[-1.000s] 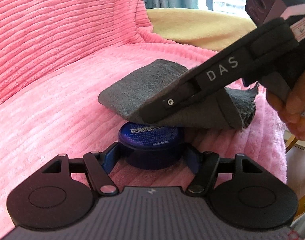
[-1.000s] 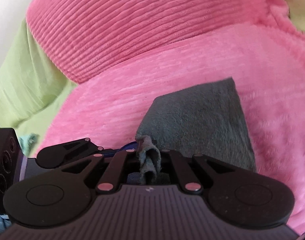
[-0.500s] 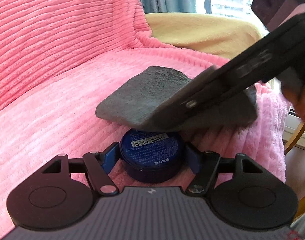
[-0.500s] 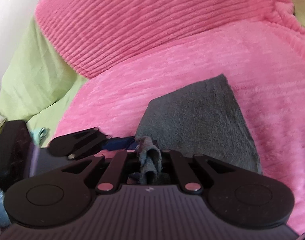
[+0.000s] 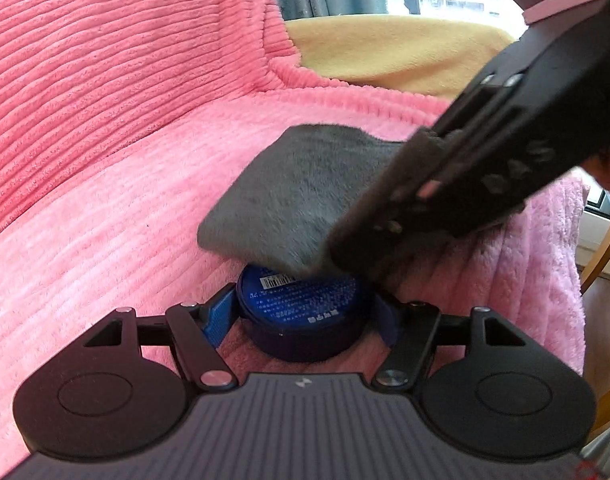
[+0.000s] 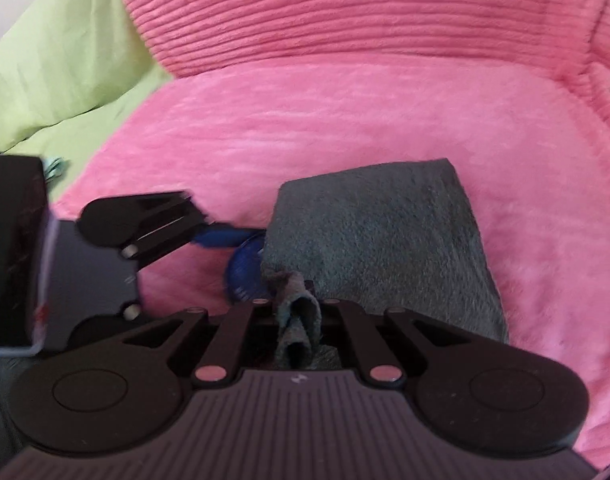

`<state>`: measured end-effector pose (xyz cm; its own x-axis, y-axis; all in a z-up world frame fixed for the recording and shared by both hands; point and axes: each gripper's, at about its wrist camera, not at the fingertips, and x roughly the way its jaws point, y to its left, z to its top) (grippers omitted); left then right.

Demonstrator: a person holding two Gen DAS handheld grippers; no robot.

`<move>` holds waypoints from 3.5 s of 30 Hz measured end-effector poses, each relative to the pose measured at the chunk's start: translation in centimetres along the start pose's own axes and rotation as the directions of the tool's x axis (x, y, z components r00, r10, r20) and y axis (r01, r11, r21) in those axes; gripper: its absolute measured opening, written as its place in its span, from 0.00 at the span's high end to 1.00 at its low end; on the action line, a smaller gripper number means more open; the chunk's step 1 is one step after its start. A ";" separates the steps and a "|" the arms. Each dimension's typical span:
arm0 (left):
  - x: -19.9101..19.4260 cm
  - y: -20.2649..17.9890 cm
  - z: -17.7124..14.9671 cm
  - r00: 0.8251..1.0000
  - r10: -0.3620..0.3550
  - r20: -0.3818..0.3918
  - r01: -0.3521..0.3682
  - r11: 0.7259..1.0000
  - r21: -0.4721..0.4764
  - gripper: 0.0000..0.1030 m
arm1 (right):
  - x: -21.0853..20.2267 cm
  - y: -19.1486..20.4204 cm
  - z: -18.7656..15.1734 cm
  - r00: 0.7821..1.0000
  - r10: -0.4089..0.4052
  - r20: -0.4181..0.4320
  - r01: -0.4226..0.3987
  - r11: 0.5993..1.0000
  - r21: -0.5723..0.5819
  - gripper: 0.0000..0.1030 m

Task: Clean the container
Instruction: 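Rub the grey cloth across the blue tin lid with the right tool, then lift the cloth off the tin with the right tool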

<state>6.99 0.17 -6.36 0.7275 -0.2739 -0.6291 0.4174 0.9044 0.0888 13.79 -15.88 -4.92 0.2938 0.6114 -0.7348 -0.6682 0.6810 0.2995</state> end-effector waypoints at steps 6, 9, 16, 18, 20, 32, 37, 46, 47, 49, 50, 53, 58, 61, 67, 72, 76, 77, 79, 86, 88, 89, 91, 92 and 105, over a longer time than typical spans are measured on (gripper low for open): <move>-0.1 0.2 0.0 1.000 -0.003 0.001 0.003 1.000 -0.007 0.33 | 1.3 -0.5 0.9 0.997 -0.042 0.059 0.041 0.999 0.014 0.98; -0.1 0.3 -0.1 1.000 -0.005 0.001 0.005 1.000 -0.012 0.33 | 2.0 -0.6 1.3 0.996 -0.038 0.086 0.035 0.999 0.034 0.98; -0.1 0.6 -0.1 1.000 -0.009 -0.001 0.009 1.000 -0.012 0.33 | 0.0 -2.0 0.6 0.982 0.026 0.186 -0.054 0.988 0.145 0.97; -0.2 0.7 -0.1 1.000 -0.009 -0.001 0.009 1.000 -0.013 0.33 | -1.3 -2.1 0.1 0.979 0.085 0.183 -0.113 0.983 0.145 0.97; -0.2 0.8 -0.2 1.000 -0.010 -0.001 0.010 1.000 -0.014 0.33 | -2.4 -2.0 -0.4 0.978 0.141 0.151 -0.161 0.979 0.128 0.97; -0.1 -0.1 0.1 1.000 0.019 -0.014 -0.020 1.000 -0.014 0.33 | 1.1 0.8 0.3 0.985 0.170 -0.009 -0.170 0.985 -0.002 0.98; 0.1 0.2 0.3 1.000 0.013 -0.022 -0.013 0.999 -0.032 0.33 | 1.7 1.0 0.4 0.991 0.108 0.074 -0.109 0.994 0.012 0.99; 0.2 0.1 0.3 1.000 0.023 -0.018 -0.023 0.999 -0.025 0.33 | 2.6 -0.4 0.9 0.988 0.001 0.155 -0.018 0.994 0.109 0.99; 0.2 0.2 0.3 1.000 0.023 -0.017 -0.024 0.999 -0.025 0.33 | 2.8 -0.7 1.0 0.987 -0.005 0.158 -0.015 0.992 0.122 0.99; 0.3 0.2 0.3 1.000 0.024 -0.017 -0.024 0.999 -0.025 0.33 | 3.0 -0.9 1.2 0.987 -0.022 0.156 0.002 0.992 0.126 0.99; 0.3 0.2 0.3 1.000 0.024 -0.016 -0.024 0.999 -0.025 0.33 | 3.2 -1.0 1.3 0.987 -0.035 0.155 0.016 0.992 0.126 0.99; 0.3 0.2 0.3 1.000 0.025 -0.016 -0.026 0.999 -0.019 0.34 | 3.7 -1.3 1.6 0.983 -0.104 0.150 0.086 0.989 0.120 0.99; 0.2 0.2 0.2 1.000 0.020 -0.015 -0.020 1.000 -0.017 0.36 | 4.0 -3.4 0.5 0.983 -0.120 0.138 0.092 0.977 0.195 0.99; 0.2 0.3 0.2 1.000 0.019 -0.015 -0.019 1.000 -0.020 0.36 | 4.0 -3.6 0.0 0.983 -0.102 0.152 0.067 0.973 0.223 0.99; -0.1 0.6 0.4 1.000 0.018 -0.019 -0.019 0.999 -0.034 0.34 | 1.7 -3.8 -0.3 0.965 -0.129 0.228 0.056 0.952 0.301 0.98; -1.0 1.0 0.2 0.999 0.030 -0.024 -0.031 0.998 -0.049 0.31 | -4.0 -2.4 -0.8 0.859 -0.329 0.392 0.201 0.921 0.332 0.96; -1.9 2.7 0.0 0.999 -0.040 -0.031 0.034 0.983 -0.181 0.30 | -6.3 -0.1 -2.0 0.753 -0.478 0.453 0.392 0.878 0.276 0.96; -2.2 3.2 -0.1 0.997 -0.069 -0.028 0.061 0.973 -0.224 0.29 | -6.4 0.3 -2.3 0.738 -0.500 0.453 0.432 0.866 0.251 0.96; -2.5 4.1 -0.2 0.995 -0.102 -0.022 0.091 0.950 -0.297 0.27 | -5.0 0.7 -2.9 0.755 -0.515 0.407 0.477 0.856 0.199 0.96; -2.3 6.5 -0.5 0.992 -0.130 -0.005 0.114 0.886 -0.450 0.28 | 0.4 -1.0 -4.0 0.871 -0.475 0.127 0.449 0.873 0.192 0.97; -2.1 6.9 -0.6 0.991 -0.137 -0.001 0.121 0.874 -0.471 0.29 | 0.3 -0.7 -3.7 0.875 -0.470 0.120 0.446 0.877 0.178 0.94; -1.9 7.2 -0.6 0.989 -0.146 0.003 0.129 0.865 -0.485 0.29 | 0.0 -0.7 -3.6 0.879 -0.460 0.123 0.433 0.880 0.196 0.93; -1.9 7.8 -0.8 0.984 -0.175 0.022 0.161 0.838 -0.522 0.27 | -1.3 -1.1 -3.4 0.898 -0.413 0.153 0.361 0.889 0.283 0.84; -1.9 8.2 -1.0 0.982 -0.184 0.030 0.171 0.821 -0.546 0.27 | -2.3 -1.2 -3.6 0.901 -0.395 0.177 0.321 0.885 0.336 0.81; -0.9 9.8 -1.3 0.976 -0.208 0.073 0.203 0.722 -0.661 0.27 | -4.0 -0.7 -4.4 0.883 -0.402 0.242 0.292 0.875 0.387 0.76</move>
<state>9.74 9.74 -5.91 0.6627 -0.4787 -0.5759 0.0892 0.8140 -0.5740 10.04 -20.56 -4.84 0.6937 0.3637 -0.6216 -0.2339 0.9301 0.2832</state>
